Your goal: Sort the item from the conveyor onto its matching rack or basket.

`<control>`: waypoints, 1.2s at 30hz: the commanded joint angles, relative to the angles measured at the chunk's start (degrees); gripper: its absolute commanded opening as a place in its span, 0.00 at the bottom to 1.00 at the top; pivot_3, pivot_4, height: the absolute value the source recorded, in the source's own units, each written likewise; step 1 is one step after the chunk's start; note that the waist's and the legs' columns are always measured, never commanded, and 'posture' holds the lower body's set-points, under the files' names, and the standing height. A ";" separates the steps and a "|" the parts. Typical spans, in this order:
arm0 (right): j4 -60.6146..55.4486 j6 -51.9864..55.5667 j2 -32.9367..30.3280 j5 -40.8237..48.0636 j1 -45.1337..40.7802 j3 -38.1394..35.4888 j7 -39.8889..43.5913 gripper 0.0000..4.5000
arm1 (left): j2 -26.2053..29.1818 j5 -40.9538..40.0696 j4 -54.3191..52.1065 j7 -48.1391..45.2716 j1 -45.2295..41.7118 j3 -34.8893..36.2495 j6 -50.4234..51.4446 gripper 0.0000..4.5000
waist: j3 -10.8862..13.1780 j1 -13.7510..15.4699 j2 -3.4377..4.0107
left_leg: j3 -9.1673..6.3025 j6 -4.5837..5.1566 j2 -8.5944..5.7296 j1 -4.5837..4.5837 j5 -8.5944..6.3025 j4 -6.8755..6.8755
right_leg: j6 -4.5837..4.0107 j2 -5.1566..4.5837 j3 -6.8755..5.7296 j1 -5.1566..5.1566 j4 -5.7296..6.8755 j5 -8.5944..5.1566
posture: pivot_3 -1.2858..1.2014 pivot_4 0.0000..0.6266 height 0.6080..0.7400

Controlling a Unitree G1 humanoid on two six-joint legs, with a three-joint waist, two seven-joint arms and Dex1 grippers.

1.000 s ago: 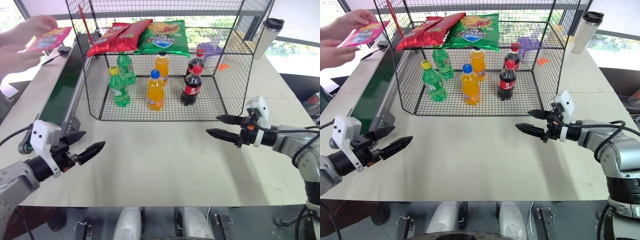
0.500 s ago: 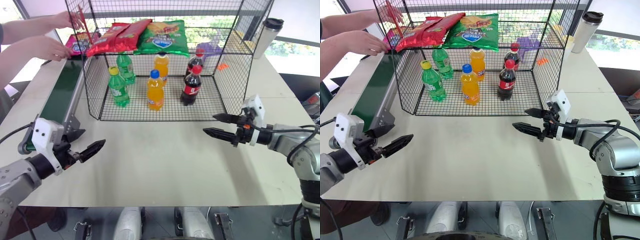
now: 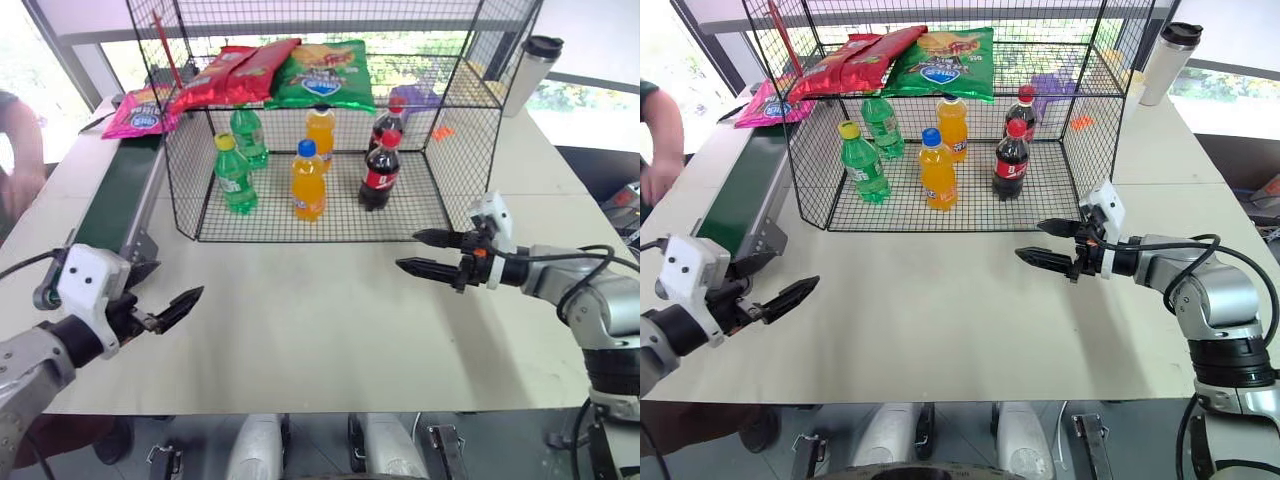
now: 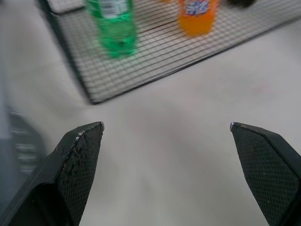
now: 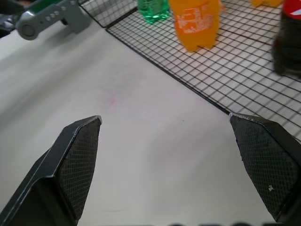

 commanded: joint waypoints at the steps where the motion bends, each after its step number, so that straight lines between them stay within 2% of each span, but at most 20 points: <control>1: -1.29 1.91 -0.13 3.63 -2.95 -1.38 2.84 1.00 | 2.61 17.65 2.40 -3.80 5.40 12.07 -12.48 1.00 | -0.02 -0.06 0.05 | 0.00 0.00 0.00 0.01 0.00 -0.03 | -0.01 0.00 0.00 0.01 0.00 0.00 | 0.52 0.24 1.00; 4: -2.96 2.05 1.51 3.57 -5.74 1.86 4.08 1.00 | 1.99 31.69 8.02 -4.78 12.13 17.91 -26.03 1.00 | -0.02 -0.47 0.04 | 0.03 0.00 0.07 0.01 0.00 -0.07 | -0.02 -0.08 0.00 -0.03 -0.03 -0.01 | 0.52 0.24 1.00; 9: -3.95 -1.54 6.01 -1.15 -9.94 7.65 2.47 1.00 | -2.78 43.22 15.66 -2.04 17.89 15.58 -41.83 1.00 | -0.02 -0.95 0.04 | 0.09 -0.01 0.12 -0.03 -0.01 -0.15 | -0.02 -0.28 0.16 -0.19 -0.02 -0.01 | 0.52 0.24 1.00; 14: -4.73 -4.05 10.41 -3.76 -12.26 10.48 0.12 1.00 | -10.25 48.38 17.70 4.29 16.22 11.90 -48.16 1.00 | -0.10 -0.72 -0.11 | 0.12 -0.01 0.07 -0.50 -0.01 -0.12 | -0.02 -0.48 0.21 -0.65 0.02 0.02 | 0.52 0.24 1.00; 19: -7.09 -4.48 10.51 -5.03 -11.11 11.40 -0.18 1.00 | -14.07 51.95 18.40 6.83 16.62 10.31 -52.08 1.00 | -0.20 -0.79 -0.28 | 0.10 -0.01 0.03 -0.67 -0.01 -0.05 | -0.03 -0.64 0.18 -0.80 0.09 0.03 | 0.52 0.24 1.00; 26: -6.95 -4.62 11.27 -5.00 -10.69 11.20 0.01 1.00 | -15.41 56.21 20.43 10.45 14.36 6.21 -55.16 1.00 | -0.22 -0.89 -0.29 | 0.15 -0.02 0.03 -0.66 -0.01 -0.06 | -0.06 -0.76 0.15 -0.82 0.12 0.05 | 0.52 0.24 1.00; 36: -5.67 -6.01 10.17 -6.84 -9.52 10.24 -0.02 1.00 | -15.20 57.60 21.58 11.76 12.01 3.38 -55.27 1.00 | -0.22 -1.02 -0.30 | 0.22 -0.01 0.01 -0.66 -0.01 -0.06 | -0.05 -0.87 0.09 -0.83 0.15 0.06 | 0.52 0.24 1.00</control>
